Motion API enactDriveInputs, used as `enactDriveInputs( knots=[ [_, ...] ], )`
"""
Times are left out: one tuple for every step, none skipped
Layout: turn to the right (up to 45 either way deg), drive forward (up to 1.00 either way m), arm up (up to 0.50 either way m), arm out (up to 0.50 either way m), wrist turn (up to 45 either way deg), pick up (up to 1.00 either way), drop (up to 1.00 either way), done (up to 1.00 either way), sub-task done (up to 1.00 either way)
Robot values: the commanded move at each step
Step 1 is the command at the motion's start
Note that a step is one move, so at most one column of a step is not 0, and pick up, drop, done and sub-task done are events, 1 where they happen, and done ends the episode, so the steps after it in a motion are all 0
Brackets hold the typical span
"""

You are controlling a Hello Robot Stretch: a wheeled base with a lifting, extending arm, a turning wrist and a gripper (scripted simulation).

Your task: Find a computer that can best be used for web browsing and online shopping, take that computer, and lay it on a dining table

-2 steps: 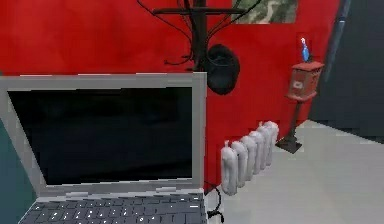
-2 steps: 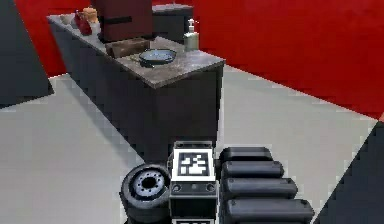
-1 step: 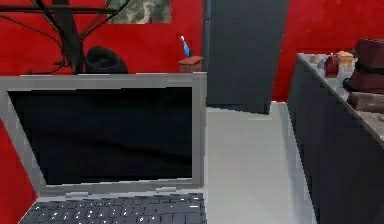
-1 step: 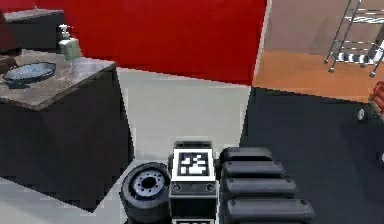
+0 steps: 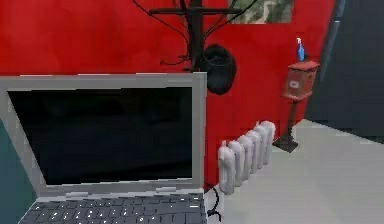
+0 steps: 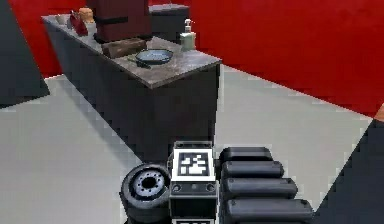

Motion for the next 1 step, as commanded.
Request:
enactDriveInputs(
  knots=[
    [27.0, 0.00, 0.00, 0.00, 0.0, 0.00, 0.00, 0.00, 0.00]
  ],
)
